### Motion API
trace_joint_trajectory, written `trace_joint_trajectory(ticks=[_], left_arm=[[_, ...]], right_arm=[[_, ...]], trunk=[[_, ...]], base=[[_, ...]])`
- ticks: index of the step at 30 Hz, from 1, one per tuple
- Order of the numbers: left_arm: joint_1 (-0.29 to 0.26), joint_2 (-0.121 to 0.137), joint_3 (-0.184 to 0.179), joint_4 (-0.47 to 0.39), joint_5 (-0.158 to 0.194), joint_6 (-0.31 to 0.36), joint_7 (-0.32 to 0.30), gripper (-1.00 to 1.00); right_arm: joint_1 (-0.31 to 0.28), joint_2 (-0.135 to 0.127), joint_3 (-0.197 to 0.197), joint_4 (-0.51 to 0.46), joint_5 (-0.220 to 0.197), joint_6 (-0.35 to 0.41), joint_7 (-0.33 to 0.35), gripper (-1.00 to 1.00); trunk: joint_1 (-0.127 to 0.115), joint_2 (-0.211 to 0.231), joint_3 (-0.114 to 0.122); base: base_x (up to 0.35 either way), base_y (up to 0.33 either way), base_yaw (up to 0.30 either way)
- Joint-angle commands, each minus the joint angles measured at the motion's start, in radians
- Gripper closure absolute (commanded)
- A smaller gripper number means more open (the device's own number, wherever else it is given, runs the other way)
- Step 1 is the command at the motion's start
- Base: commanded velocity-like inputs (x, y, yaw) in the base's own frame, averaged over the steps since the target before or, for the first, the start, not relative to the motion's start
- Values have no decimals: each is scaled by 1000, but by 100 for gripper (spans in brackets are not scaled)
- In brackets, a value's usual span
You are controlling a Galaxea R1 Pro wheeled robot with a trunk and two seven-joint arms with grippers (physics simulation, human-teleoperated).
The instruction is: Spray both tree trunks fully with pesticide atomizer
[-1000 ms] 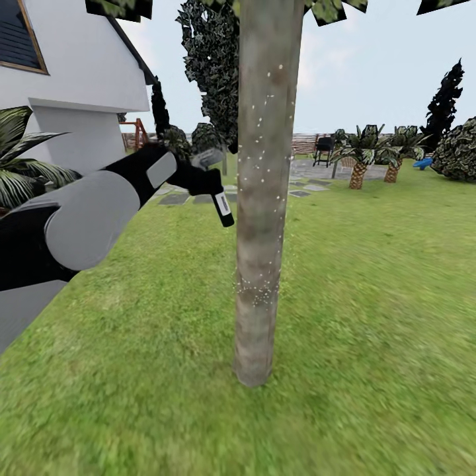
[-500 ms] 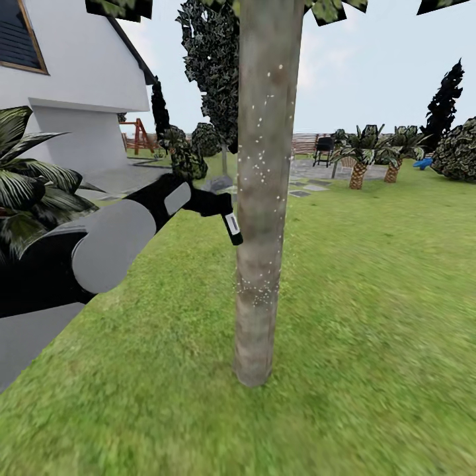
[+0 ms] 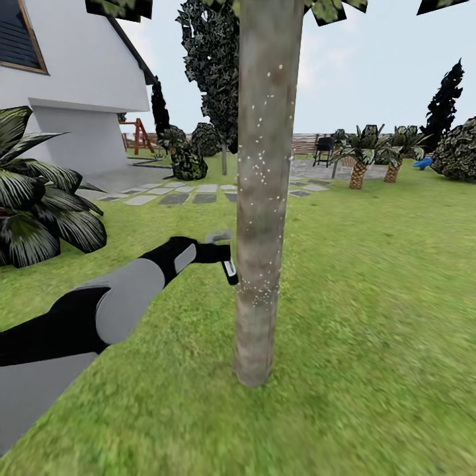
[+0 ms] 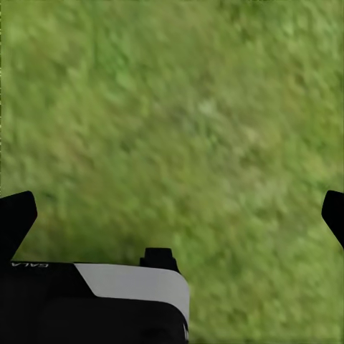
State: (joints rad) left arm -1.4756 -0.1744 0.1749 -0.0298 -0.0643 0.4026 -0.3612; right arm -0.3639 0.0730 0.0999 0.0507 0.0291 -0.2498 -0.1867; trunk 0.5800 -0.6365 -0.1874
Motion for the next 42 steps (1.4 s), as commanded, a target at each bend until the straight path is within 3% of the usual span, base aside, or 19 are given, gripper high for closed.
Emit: trace_joint_trajectory(ticks=[1,9,18,20,24,27,32,42], left_arm=[[11,0,11,-2,-6,-4,-2,100],[77,0,9,-1,-9,-22,-2,100],[183,0,8,-1,-13,-148,-2,100],[232,2,8,-2,-13,-161,-1,100],[368,7,8,-2,-12,-314,-1,100],[434,35,6,-4,-12,-357,-1,100],[451,63,6,-4,-12,-365,-1,100],[453,72,6,-4,-12,-365,-1,100]], right_arm=[[-2,1,8,5,3,-5,-7,-100],[-1,1,8,5,3,-5,-7,-100],[-2,1,5,5,0,-4,-8,-100],[-2,1,5,5,-3,-4,-8,-100],[-2,0,4,5,-3,-5,-8,-100],[-2,1,4,5,-3,-5,-8,-100],[-1,1,4,5,-3,-5,-8,-100],[-1,1,4,5,-3,-4,-8,-100]], trunk=[[0,-2,-2],[0,-2,-2],[0,-2,-2],[0,-2,-2],[0,-2,-2],[0,-2,-2],[0,-2,-2],[0,-2,-2]], base=[[0,0,0],[0,0,0],[0,0,0],[0,0,0],[0,0,0],[0,0,0],[50,96,0],[148,307,0]])
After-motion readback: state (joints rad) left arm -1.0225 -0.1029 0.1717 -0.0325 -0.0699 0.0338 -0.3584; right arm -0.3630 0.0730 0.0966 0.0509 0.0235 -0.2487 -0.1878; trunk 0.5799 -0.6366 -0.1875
